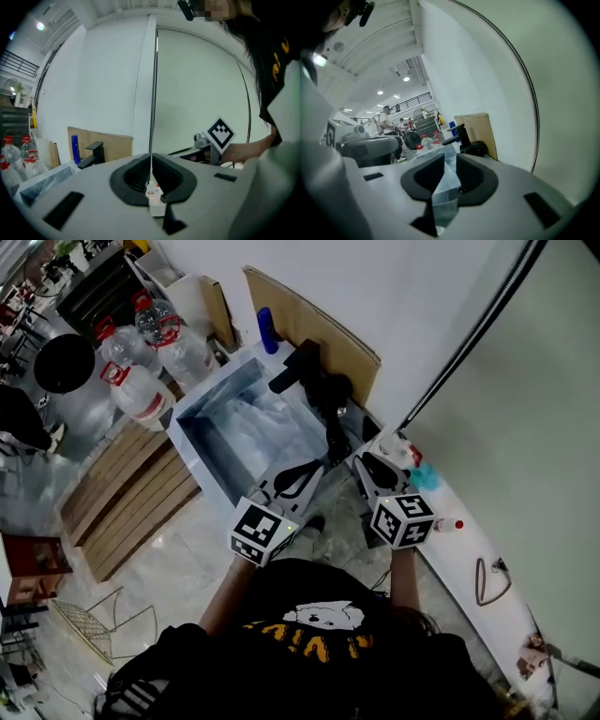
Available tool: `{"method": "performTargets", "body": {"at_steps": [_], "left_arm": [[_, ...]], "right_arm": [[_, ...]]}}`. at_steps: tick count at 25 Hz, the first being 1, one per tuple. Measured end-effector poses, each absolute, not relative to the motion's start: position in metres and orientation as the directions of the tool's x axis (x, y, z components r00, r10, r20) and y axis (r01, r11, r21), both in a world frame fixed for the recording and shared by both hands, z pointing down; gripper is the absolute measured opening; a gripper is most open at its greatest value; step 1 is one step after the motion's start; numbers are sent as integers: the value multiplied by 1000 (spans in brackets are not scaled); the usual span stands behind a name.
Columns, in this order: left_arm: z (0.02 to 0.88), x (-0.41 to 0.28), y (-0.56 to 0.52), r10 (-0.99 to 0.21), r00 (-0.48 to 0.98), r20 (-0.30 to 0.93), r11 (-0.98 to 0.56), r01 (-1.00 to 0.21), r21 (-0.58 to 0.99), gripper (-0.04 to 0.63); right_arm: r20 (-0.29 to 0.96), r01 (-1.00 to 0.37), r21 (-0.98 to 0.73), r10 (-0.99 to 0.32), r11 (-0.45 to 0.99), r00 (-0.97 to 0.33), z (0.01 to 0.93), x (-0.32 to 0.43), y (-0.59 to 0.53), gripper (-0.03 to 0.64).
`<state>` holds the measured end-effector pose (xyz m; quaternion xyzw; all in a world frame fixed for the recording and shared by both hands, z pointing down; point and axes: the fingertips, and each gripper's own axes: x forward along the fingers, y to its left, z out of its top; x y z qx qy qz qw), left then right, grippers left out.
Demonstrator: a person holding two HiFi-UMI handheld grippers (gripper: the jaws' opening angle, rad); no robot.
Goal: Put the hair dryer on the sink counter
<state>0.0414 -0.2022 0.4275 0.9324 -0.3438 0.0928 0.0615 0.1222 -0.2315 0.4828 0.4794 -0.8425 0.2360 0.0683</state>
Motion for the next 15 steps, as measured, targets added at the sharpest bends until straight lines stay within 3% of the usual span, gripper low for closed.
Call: {"method": "performTargets", "body": {"at_steps": [15], "left_arm": [[417,45,-125,-707,680,195,-685,-726,50,17]], "right_arm": [[283,-801,-343,-759,491,-587,470,121,-135,44]]}}
